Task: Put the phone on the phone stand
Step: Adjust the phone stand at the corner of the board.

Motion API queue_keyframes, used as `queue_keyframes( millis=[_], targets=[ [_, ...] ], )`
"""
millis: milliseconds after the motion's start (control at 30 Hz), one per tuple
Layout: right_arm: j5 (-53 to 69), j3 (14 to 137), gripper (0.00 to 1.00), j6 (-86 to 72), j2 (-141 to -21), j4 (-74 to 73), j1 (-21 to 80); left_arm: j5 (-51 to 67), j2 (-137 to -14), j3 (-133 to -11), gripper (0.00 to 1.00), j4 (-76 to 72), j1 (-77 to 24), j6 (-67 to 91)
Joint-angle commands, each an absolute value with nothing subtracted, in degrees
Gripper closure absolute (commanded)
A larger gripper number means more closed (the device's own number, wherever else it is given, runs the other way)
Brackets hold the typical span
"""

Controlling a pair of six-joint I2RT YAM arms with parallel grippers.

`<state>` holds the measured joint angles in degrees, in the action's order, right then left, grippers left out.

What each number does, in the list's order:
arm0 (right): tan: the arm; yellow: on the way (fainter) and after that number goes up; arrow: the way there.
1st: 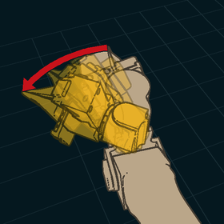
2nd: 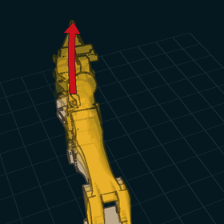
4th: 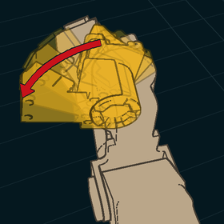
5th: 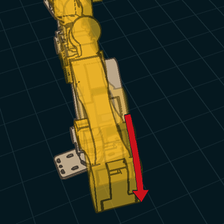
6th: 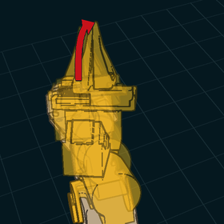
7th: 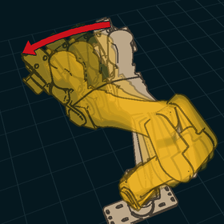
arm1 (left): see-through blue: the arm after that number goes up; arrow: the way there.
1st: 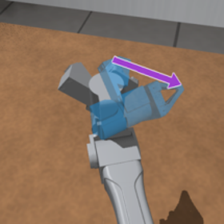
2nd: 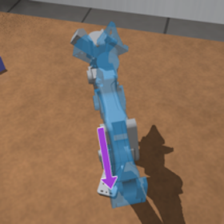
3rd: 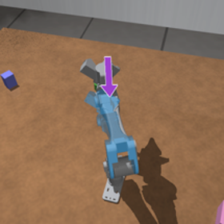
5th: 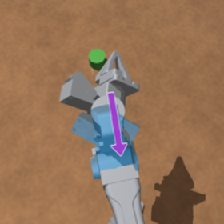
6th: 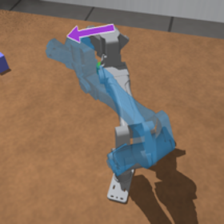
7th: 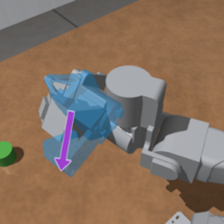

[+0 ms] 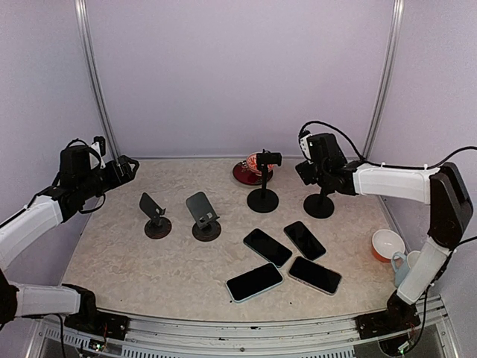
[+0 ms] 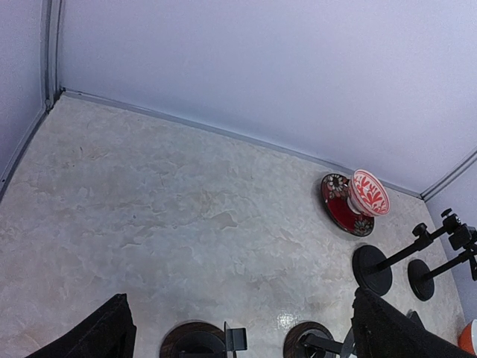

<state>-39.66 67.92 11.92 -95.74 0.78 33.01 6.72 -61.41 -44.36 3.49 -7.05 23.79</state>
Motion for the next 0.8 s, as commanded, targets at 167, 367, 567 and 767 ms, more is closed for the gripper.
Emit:
queue_keyframes(
  millis=[167, 367, 567, 767],
  targets=[
    [-53.80, 69.91, 0.07, 16.36, -98.52, 6.23, 33.66, 7.22, -61.89, -44.99, 0.01, 3.44, -6.41, 23.98],
    [-54.60, 66.61, 0.09, 17.52, -94.94, 9.63, 33.66, 7.36, -61.95, -45.00, 0.01, 3.43, -6.27, 23.91],
    [-52.94, 64.11, 0.09, 15.95, -90.49, 8.60, 33.27, 7.56, -61.67, -45.00, 0.01, 3.42, -6.12, 24.04],
    [-49.93, 62.66, 0.09, 11.92, -87.04, 4.10, 31.35, 7.63, -61.52, -45.00, 0.01, 3.43, -6.15, 24.04]
  ],
)
